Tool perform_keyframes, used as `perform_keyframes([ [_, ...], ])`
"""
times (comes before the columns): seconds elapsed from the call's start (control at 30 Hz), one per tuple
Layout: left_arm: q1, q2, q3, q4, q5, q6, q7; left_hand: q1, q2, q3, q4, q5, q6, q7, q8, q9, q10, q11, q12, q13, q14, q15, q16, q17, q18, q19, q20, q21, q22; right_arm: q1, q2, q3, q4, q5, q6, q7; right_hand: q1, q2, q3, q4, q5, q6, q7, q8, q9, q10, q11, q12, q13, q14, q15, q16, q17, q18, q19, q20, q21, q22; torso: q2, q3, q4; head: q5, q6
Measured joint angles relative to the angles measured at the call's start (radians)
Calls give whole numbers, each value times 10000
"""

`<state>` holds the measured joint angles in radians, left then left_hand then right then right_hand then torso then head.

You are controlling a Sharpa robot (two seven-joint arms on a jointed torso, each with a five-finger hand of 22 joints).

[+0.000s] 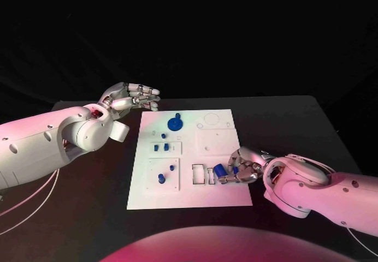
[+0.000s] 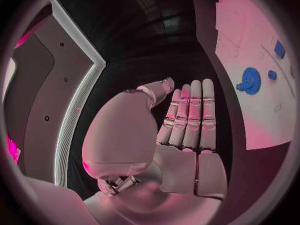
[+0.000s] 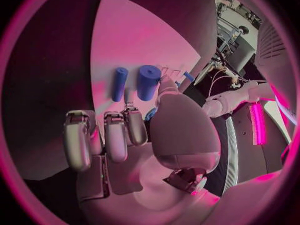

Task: Assemble the parts on the task board

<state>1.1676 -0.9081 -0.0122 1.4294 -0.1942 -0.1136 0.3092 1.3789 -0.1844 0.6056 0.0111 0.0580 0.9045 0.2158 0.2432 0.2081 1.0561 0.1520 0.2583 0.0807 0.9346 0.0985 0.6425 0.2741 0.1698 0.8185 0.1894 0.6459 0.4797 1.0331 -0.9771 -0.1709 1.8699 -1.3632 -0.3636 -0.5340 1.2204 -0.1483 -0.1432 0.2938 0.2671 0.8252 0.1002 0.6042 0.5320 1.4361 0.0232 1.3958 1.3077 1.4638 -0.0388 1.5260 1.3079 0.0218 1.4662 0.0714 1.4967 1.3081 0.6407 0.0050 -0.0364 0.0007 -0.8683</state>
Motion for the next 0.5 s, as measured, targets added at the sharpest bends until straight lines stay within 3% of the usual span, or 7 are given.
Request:
perform_keyframes([
  [0.43, 1, 5, 0, 7, 0, 40, -25, 0, 0, 0, 0, 0, 0, 0, 0, 1, 0, 0, 0, 1, 0, 0, 0, -1, 0, 0, 0, 0, 0, -14, 241, 11, -145, -355, 75, -370, 39, 143, 0, 0, 0, 28, -25, 154, 138, 0, 0, 0, -2, 28, -45, 0, -2, 1, 0, -73, 0, -1, -9, -2, 4, 73, 10],
  [0.5, 1, 3, 0, 11, 0, 44, -28, 0, 0, 0, 0, 0, 0, 0, 0, 1, 0, 0, 0, 8, 0, 0, 0, -1, -1, 0, 0, 0, 0, -15, 261, 12, -159, -387, 71, -411, 50, 287, 0, 0, 0, 69, -66, 157, 161, 3, -3, 0, -2, 28, -45, 0, -2, 1, 0, -73, 0, -2, -9, -7, 6, 68, 5],
])
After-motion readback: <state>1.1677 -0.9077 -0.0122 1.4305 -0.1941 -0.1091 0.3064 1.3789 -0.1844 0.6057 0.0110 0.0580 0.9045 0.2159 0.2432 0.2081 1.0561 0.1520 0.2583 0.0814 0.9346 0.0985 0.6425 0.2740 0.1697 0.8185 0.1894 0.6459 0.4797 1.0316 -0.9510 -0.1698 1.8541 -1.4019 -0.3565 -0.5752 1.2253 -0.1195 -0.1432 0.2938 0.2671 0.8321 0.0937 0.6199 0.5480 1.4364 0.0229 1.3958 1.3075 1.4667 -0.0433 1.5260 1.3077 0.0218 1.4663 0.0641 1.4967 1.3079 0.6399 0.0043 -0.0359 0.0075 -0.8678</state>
